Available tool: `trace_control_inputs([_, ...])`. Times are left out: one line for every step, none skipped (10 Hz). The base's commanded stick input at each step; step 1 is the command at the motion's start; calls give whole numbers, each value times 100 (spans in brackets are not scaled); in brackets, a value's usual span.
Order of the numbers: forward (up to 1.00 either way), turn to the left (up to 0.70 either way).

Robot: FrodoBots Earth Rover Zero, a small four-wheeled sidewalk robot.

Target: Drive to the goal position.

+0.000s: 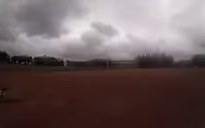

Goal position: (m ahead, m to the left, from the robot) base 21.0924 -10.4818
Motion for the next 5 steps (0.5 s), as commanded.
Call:
trace_control_inputs([70, 0])
trace_control_inputs([70, 0])
trace_control_inputs([70, 0])
trace_control_inputs([70, 0])
trace_control_inputs([70, 0])
